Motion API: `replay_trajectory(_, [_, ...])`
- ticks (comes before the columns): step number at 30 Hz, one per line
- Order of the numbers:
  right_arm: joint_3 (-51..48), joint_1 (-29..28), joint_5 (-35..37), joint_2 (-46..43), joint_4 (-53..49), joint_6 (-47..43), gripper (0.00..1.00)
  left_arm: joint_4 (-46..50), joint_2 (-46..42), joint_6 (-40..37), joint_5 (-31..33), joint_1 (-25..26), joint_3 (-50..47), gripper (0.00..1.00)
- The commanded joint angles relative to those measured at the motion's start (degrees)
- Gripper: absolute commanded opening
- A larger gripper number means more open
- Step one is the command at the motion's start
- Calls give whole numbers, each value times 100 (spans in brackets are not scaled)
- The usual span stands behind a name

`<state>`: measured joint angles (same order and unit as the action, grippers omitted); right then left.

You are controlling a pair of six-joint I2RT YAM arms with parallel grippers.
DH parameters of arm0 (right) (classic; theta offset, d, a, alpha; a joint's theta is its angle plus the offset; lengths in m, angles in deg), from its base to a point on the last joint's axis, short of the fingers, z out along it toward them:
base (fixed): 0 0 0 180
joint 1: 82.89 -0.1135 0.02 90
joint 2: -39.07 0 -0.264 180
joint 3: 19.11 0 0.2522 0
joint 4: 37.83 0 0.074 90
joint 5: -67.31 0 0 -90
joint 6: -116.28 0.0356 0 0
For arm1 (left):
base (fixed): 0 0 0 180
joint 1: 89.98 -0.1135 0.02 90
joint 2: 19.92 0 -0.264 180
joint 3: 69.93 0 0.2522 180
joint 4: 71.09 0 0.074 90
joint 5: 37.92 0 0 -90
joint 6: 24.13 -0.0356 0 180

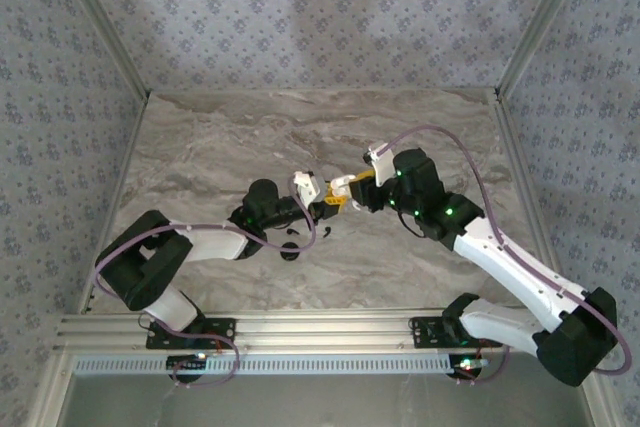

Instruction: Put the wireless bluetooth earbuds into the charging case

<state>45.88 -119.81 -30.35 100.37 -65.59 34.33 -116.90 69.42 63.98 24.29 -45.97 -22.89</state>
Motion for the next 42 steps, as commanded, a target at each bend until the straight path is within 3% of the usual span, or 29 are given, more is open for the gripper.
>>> replay_trajectory(1, [-27, -60, 163, 42, 177, -63, 26, -94, -151, 63, -86, 35, 5, 16])
replay_trajectory(25, [-1, -132, 476, 184, 251, -297, 26, -503, 18, 625, 23, 36, 133, 16])
replay_trajectory(42, [-59, -218, 210, 110, -94, -454, 27, -533, -81, 699, 237, 37, 151, 16])
